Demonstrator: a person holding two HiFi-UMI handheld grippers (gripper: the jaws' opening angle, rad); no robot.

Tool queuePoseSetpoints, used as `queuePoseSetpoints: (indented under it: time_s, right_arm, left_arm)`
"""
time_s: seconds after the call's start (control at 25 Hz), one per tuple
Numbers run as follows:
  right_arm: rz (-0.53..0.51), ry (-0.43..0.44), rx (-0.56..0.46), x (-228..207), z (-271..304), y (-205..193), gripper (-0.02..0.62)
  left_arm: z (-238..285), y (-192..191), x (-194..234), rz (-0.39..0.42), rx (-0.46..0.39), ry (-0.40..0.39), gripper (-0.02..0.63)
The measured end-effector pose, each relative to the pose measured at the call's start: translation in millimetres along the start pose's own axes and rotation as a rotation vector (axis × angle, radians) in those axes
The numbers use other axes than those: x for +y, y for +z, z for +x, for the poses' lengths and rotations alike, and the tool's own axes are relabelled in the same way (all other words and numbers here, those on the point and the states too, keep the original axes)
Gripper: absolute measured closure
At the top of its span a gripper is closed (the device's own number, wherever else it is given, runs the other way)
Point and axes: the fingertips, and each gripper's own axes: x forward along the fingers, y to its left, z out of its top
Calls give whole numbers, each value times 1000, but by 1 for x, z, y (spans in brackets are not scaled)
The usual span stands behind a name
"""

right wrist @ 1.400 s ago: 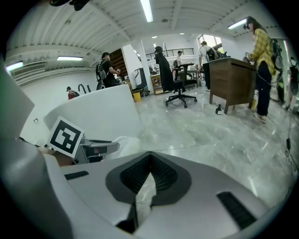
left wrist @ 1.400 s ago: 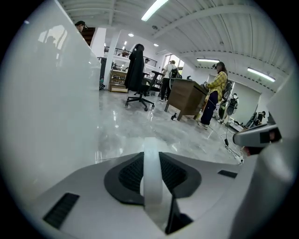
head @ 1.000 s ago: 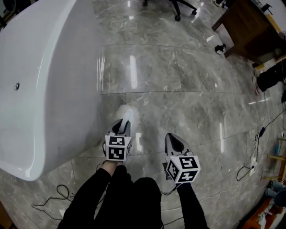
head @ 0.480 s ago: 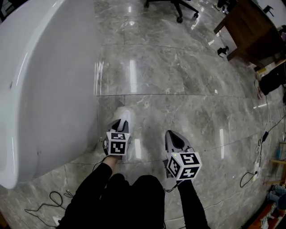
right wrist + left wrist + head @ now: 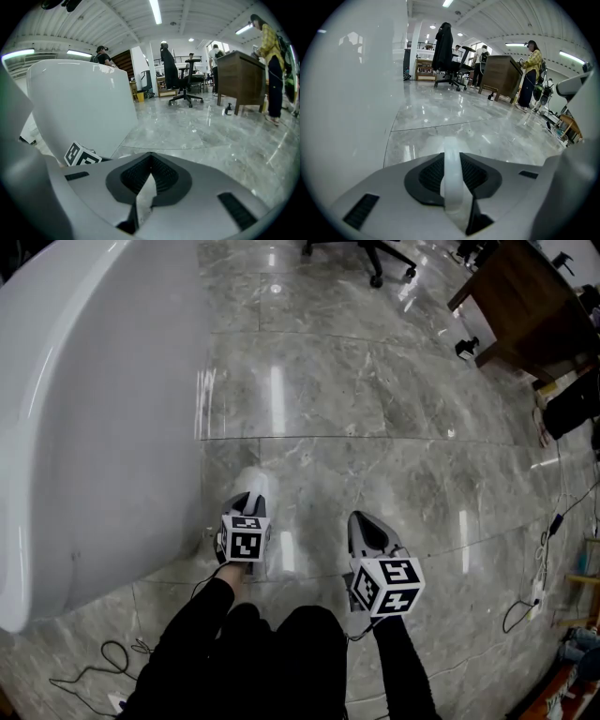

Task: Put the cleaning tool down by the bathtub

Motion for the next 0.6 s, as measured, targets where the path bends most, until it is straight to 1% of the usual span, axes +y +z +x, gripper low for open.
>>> queuePoseSetpoints:
  time_s: [0.44,0.6]
  right_arm:
    - [-29,-8,4,5,-11,0,595]
    - [-30,-5,-8,7,-13,6,595]
  left_arm:
    - [0,-10,-5,-24,20,-25,503]
    - [-10,-3,-6,-11,1,-24,503]
